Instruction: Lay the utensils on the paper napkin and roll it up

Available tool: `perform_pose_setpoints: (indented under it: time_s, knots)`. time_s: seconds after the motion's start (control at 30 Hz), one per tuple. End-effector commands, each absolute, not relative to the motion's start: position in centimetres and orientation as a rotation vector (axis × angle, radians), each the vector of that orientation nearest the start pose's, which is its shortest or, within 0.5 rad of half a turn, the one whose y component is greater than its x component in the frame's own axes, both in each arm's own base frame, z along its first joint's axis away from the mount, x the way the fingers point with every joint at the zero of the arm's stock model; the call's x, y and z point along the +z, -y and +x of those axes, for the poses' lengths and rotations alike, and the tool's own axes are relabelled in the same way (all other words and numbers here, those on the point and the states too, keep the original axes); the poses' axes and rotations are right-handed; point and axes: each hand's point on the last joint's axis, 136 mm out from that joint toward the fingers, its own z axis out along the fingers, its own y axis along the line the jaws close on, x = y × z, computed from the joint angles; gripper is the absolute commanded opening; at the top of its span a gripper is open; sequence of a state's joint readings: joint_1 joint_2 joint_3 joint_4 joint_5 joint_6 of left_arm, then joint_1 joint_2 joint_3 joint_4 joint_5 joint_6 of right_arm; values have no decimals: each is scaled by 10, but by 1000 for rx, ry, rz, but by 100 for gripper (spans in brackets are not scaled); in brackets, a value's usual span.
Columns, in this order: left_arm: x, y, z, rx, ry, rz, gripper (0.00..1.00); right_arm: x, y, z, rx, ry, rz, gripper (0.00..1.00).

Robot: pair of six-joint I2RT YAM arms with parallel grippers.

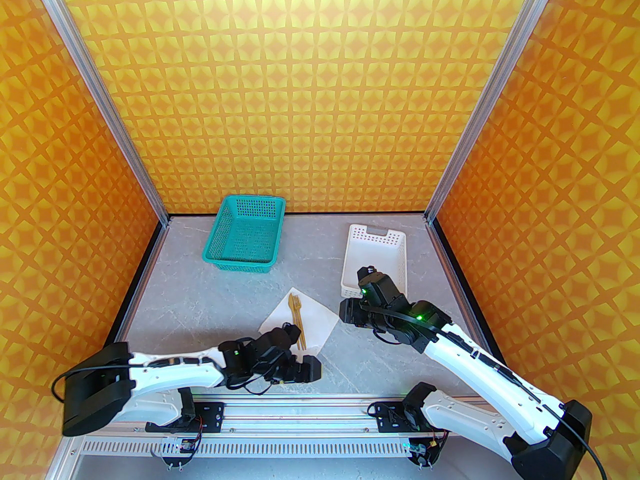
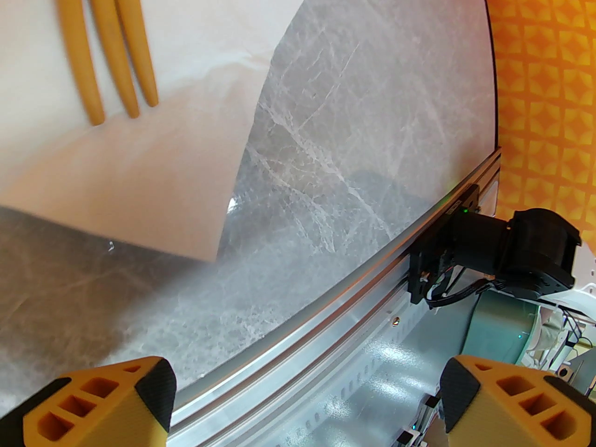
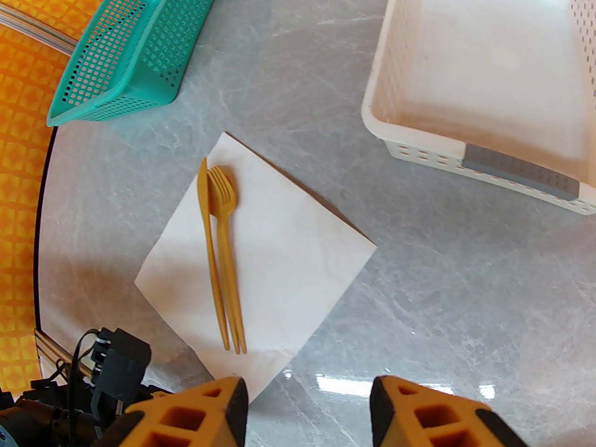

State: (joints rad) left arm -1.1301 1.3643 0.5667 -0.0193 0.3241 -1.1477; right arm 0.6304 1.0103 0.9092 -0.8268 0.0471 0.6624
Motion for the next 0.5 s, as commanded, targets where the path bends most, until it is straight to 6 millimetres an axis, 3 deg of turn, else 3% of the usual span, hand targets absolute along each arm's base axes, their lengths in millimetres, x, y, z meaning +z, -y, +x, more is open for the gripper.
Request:
perform_pose_setpoints:
  time_s: [0.0,0.27,0.47]
  knots:
    - [71,345,98,-1291,-2857,202,99,180,-147,226,432,-2554,100,49]
    - [61,363,97,-1341,-2910,258,99,176,-143,222,416,-2569,105,49]
    - [61,358,113,-1328,-2896,212,99,170,-141,217,411,-2587,110,49]
